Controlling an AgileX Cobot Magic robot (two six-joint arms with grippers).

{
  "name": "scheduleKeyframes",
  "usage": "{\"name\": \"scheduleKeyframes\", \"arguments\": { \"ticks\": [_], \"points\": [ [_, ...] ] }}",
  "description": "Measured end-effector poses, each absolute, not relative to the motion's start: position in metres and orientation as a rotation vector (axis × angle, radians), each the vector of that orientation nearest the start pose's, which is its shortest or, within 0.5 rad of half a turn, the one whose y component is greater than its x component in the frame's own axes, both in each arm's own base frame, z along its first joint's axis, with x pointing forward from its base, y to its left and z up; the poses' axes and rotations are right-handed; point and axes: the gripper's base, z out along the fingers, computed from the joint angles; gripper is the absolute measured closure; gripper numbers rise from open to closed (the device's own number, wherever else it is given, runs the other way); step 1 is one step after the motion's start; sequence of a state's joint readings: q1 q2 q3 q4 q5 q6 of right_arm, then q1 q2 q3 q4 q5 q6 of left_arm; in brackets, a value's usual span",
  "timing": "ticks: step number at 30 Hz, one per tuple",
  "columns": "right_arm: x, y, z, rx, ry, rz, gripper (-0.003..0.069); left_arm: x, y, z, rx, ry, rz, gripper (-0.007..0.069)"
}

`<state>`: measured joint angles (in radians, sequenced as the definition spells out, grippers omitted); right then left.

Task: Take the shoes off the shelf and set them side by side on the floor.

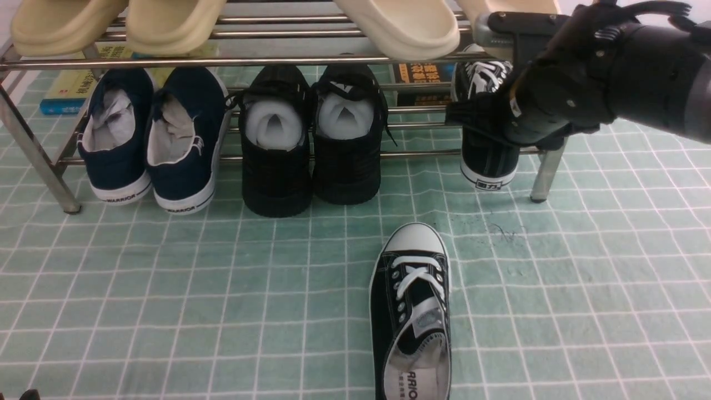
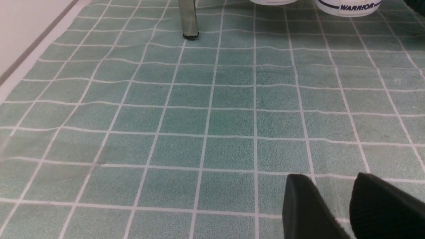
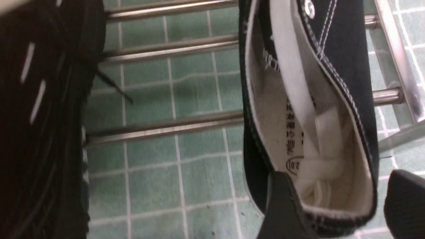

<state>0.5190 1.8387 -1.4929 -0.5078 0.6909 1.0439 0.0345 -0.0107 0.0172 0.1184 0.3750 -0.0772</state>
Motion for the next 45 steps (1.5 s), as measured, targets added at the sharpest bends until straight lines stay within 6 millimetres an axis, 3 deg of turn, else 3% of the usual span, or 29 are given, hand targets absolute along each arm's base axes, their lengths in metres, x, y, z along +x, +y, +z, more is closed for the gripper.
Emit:
{"name": "scheduleKeyframes", "arguments": {
  "ticks": [6,12,26,33,40,45],
  "points": [
    [0.379,0.180,0.274,0.501,2.317,0.208,0.0243,0.052,0.006,0.174,-0.031,1.863,0.087,0.0382],
    [0.380,0.179,0.272,0.549,2.298,0.213,0.0243,0.052,0.006,0.174,-0.031,1.863,0.087,0.0382],
    [0.383,0.181,0.265,0.213,2.354,0.068,0.0243,0.052,0.006,0.174,-0.031,1.863,0.087,0.0382],
    [0.381,0.180,0.270,0.153,2.354,0.047,0.0243,0.052,0.006,0.174,-0.031,1.863,0.087,0.0383],
    [0.372,0.175,0.296,0.151,2.313,0.075,0.0243,0.052,0.006,0.174,-0.031,1.863,0.087,0.0383],
    [0.372,0.178,0.291,0.172,2.341,0.104,0.0243,0.052,0.006,0.174,-0.031,1.863,0.087,0.0383]
  ]
}}
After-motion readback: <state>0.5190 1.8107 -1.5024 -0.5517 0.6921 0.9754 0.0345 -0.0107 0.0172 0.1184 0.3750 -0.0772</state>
